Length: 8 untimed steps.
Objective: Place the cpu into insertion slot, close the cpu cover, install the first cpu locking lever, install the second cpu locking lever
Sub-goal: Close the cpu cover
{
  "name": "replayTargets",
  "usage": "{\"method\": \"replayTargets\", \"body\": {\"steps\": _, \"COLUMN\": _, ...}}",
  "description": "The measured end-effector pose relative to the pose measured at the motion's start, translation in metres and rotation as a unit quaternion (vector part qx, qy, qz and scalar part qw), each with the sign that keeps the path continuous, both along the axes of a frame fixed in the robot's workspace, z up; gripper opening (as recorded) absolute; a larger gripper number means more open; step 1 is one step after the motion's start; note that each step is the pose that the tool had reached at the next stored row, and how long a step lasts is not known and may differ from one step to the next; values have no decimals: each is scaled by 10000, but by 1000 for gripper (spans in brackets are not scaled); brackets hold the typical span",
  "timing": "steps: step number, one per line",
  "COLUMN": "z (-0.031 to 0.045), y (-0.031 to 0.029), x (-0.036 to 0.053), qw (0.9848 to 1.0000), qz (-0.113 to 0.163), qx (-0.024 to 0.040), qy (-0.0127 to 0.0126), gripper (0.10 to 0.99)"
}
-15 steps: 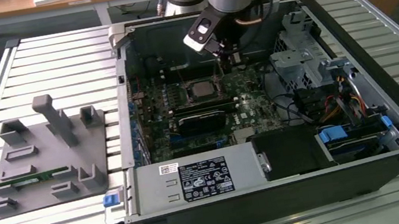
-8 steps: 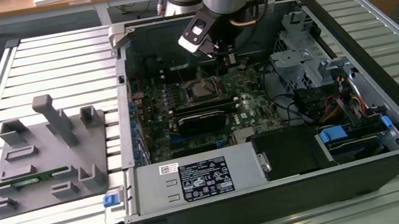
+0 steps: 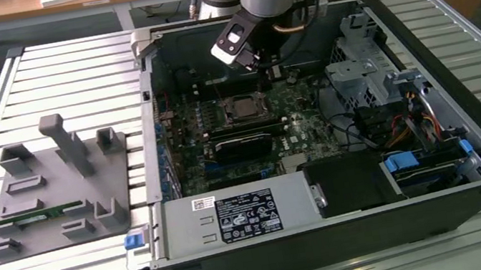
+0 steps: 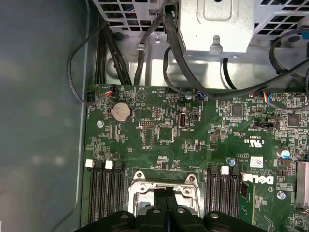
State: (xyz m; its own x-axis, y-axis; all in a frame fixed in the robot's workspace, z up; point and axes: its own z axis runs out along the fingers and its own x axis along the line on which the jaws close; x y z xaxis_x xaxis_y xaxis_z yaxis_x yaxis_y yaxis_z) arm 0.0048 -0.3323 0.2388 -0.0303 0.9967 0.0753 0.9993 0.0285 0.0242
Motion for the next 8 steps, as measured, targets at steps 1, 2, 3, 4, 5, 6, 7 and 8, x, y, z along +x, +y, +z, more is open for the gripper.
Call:
{"method": "replayTargets", "body": {"steps": 1, "z": 0, "y": 0, "x": 0, "qw": 10000, "qz": 0, "qx": 0, "qy": 0, "gripper": 106}}
{"method": "replayTargets", "body": {"steps": 2, "z": 0, "y": 0, "x": 0, "qw": 10000, "qz": 1, "qx": 0, "qy": 0, "gripper": 106}}
{"method": "replayTargets", "body": {"steps": 3, "z": 0, "y": 0, "x": -1, "qw": 10000, "qz": 0, "qx": 0, "qy": 0, "gripper": 106}}
{"method": "replayTargets", "body": {"steps": 4, "z": -1, "y": 0, "x": -1, "qw": 10000, "qz": 0, "qx": 0, "qy": 0, "gripper": 106}}
{"method": "replayTargets", "body": {"steps": 5, "z": -1, "y": 0, "x": -1, "qw": 10000, "qz": 0, "qx": 0, "qy": 0, "gripper": 106}}
{"method": "replayTargets", "body": {"steps": 6, "z": -1, "y": 0, "x": -1, "qw": 10000, "qz": 0, "qx": 0, "qy": 0, "gripper": 106}}
{"method": "replayTargets", "body": {"steps": 7, "z": -1, "y": 0, "x": -1, "qw": 10000, "qz": 0, "qx": 0, "qy": 0, "gripper": 106}}
{"method": "replayTargets", "body": {"steps": 8, "z": -1, "y": 0, "x": -1, "qw": 10000, "qz": 0, "qx": 0, "qy": 0, "gripper": 106}}
